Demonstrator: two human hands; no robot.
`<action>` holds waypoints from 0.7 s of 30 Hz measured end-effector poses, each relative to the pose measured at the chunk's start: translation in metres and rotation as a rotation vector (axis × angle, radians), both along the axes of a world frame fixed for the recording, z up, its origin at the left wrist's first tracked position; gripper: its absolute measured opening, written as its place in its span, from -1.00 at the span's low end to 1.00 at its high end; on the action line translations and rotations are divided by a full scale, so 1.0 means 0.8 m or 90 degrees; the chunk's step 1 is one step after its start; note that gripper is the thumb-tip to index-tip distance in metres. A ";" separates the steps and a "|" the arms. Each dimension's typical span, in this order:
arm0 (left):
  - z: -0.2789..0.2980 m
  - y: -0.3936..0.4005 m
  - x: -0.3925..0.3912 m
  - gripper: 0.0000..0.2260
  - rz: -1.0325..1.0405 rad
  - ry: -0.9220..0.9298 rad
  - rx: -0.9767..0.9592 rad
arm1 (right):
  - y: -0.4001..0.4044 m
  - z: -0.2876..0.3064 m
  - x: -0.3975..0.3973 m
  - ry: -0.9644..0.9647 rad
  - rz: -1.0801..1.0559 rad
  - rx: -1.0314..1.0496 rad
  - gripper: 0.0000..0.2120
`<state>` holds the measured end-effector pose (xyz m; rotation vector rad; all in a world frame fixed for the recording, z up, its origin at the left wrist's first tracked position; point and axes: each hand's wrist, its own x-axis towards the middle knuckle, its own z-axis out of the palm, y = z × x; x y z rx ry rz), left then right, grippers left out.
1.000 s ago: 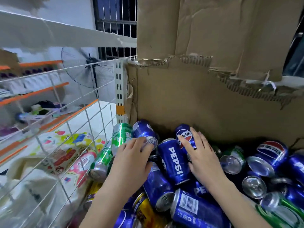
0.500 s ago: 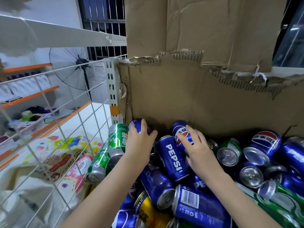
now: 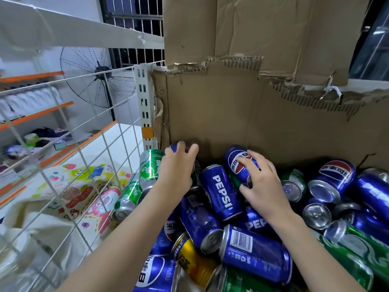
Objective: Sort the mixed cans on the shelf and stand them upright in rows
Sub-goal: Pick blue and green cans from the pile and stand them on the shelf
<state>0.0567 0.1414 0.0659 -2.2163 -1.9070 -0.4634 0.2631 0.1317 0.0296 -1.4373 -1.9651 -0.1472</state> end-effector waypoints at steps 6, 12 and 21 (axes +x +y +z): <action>0.013 -0.025 0.008 -0.50 -0.056 -0.253 0.204 | -0.031 0.018 0.004 0.113 -0.065 0.101 -0.40; 0.027 -0.097 0.054 -0.48 -0.088 -0.420 0.257 | -0.101 0.032 0.032 0.195 -0.124 0.197 -0.42; 0.009 -0.192 0.205 -0.48 -0.251 -0.563 0.193 | -0.249 0.018 0.158 0.205 -0.289 0.246 -0.35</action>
